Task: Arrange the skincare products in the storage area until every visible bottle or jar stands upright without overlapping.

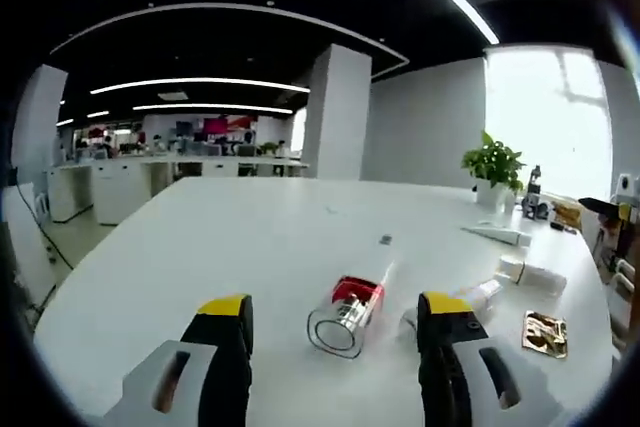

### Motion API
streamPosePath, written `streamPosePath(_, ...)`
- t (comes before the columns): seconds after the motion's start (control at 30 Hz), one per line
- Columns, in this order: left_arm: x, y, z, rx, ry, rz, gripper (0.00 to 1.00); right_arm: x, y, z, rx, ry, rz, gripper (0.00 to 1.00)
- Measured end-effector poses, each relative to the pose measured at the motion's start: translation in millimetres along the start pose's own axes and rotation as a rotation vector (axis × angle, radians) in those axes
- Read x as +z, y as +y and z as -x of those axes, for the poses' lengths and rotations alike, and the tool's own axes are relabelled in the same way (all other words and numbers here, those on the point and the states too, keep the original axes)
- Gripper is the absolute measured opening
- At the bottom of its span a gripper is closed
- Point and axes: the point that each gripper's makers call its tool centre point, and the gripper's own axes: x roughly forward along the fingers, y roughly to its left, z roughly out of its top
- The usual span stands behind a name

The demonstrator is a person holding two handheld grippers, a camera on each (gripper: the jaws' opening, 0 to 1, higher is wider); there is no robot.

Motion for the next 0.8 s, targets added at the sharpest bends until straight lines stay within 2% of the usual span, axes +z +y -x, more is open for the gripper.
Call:
streamPosePath(0.13,-3.2,6.6,-3,0.013,0.011,0.000,0.63,-1.1,2,-1,0.008,0.000,-0.003,0.85)
streamPosePath(0.23,-8.0,0.9,-3,0.004,0.021,-0.012,0.58,-2.6,1,-1,0.008,0.003,-0.005,0.85)
streamPosePath(0.57,-11.0,-4.1,-8,-0.016,0.019,-0.015,0.58,-2.2,-1,-1,0.002,0.003,-0.006,0.85)
streamPosePath(0.8,-15.9,-1.7,-11,-0.001,0.037,-0.024,0.56,-4.1,0,-2,0.013,0.004,-0.018,0.84)
